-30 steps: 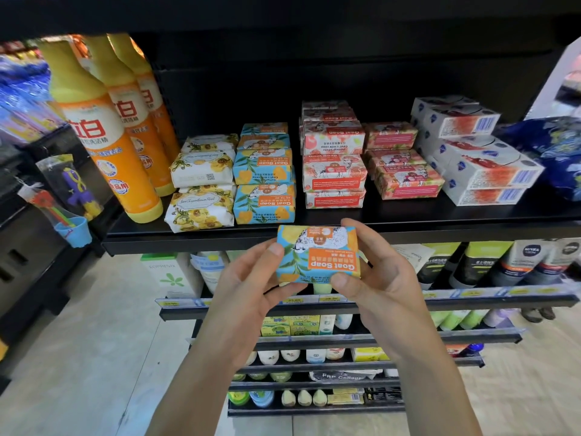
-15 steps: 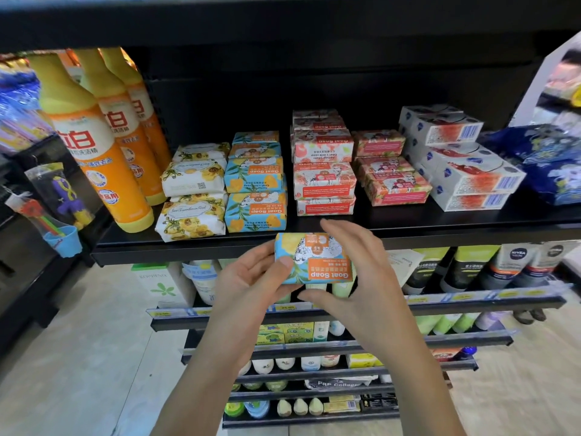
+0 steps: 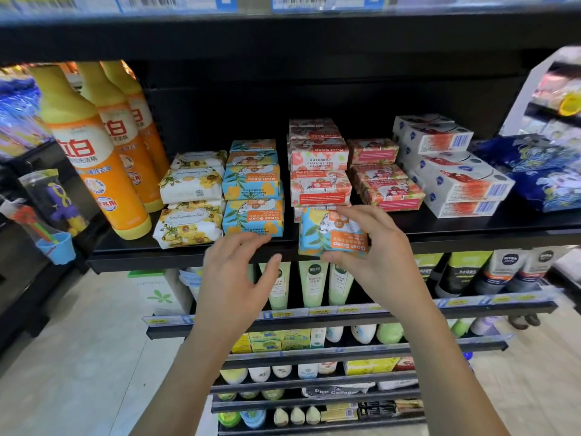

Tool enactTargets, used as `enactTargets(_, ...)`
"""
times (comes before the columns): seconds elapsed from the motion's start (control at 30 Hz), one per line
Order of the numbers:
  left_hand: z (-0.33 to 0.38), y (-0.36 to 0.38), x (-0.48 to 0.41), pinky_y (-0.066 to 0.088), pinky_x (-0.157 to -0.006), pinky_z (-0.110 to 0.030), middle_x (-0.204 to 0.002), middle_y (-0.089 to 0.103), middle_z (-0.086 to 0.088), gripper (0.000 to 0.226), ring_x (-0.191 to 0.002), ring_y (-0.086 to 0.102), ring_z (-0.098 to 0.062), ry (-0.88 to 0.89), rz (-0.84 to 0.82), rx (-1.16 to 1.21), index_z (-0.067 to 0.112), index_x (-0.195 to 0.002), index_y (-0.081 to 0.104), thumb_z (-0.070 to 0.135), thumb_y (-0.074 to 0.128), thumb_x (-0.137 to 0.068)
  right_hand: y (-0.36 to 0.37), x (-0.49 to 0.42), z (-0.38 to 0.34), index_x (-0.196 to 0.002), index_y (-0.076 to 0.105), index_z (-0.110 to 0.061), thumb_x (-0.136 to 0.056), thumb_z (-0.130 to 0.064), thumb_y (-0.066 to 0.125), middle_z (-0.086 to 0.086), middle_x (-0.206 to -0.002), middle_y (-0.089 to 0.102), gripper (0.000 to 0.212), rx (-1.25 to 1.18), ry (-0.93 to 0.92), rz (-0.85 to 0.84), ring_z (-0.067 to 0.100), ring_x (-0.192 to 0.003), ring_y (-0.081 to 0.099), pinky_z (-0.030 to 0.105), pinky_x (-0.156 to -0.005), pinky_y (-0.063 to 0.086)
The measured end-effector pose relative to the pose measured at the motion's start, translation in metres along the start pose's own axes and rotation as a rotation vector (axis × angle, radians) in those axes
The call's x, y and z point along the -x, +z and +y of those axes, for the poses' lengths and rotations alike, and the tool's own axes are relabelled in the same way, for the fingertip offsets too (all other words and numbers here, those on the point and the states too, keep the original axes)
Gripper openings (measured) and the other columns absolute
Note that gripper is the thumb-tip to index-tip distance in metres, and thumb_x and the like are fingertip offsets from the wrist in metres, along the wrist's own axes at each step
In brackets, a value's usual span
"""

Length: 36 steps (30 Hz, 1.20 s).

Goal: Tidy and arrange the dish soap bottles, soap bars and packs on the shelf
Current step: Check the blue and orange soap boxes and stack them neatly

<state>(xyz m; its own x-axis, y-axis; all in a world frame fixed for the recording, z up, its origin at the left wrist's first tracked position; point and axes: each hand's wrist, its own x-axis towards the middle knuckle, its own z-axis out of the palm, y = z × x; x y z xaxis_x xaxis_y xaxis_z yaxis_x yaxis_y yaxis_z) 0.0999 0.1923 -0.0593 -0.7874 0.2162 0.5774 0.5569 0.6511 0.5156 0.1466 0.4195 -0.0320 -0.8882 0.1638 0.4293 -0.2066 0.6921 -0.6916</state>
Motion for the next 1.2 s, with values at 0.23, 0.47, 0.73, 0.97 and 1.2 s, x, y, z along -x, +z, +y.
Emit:
enactTargets(0.23,-0.033,0.012,0.003,0.046,-0.100,-0.042,-0.117,0.068,-0.005,0.043,-0.113,0.059,-0.025,0.139,0.060,-0.215,0.008,-0.118,0.074,0.040,0.057,-0.094,0.009,-0.017,0.002,-0.127,0.066,-0.019,-0.067,-0.034,0.094,-0.011,-0.123,0.047,0.069,0.038,0.053,0.119,-0.001,-0.109,0.048,0.013,-0.098,0.046)
enactTargets(0.47,-0.040,0.017,0.008,0.045,-0.103,-0.040,-0.120,0.068,-0.008,0.036,-0.116,0.058,-0.026,0.141,0.108,-0.207,0.007,-0.122,0.073,0.014,0.079,-0.087,0.014,-0.015,0.001,-0.117,0.064,-0.023,-0.063,-0.044,0.093,-0.009,-0.120,0.048,0.065,0.050,0.087,0.178,0.013,-0.113,0.054,0.030,-0.100,0.049)
enactTargets(0.73,-0.055,0.008,0.013,0.040,-0.102,-0.037,-0.119,0.069,-0.007,0.037,-0.115,0.062,-0.030,0.112,0.142,-0.264,0.009,-0.122,0.073,0.015,0.080,-0.086,0.006,-0.041,-0.051,-0.127,0.066,-0.020,-0.079,-0.039,0.086,-0.005,-0.124,0.056,0.055,0.134,-0.149,0.059,0.014,-0.120,0.051,0.020,-0.102,0.036)
enactTargets(0.97,-0.061,0.008,0.013,0.040,-0.107,-0.032,-0.123,0.067,-0.002,0.038,-0.120,0.059,-0.023,0.098,0.132,-0.162,0.012,-0.127,0.071,0.014,0.076,-0.089,0.027,-0.124,-0.099,-0.147,0.052,-0.015,-0.084,-0.039,0.082,0.005,-0.145,0.055,0.074,0.441,-0.237,-0.331,0.023,-0.135,0.050,0.032,-0.108,0.039)
enactTargets(1.2,-0.062,0.009,0.015,0.031,-0.114,-0.020,-0.127,0.065,0.001,0.040,-0.125,0.053,-0.018,0.073,0.109,-0.078,0.013,-0.129,0.069,0.012,0.077,-0.090,0.058,-0.163,-0.097,-0.125,0.061,-0.001,-0.075,-0.042,0.089,0.016,-0.120,0.066,0.070,0.650,-0.228,-0.467,0.035,-0.110,0.062,0.048,-0.091,0.055)
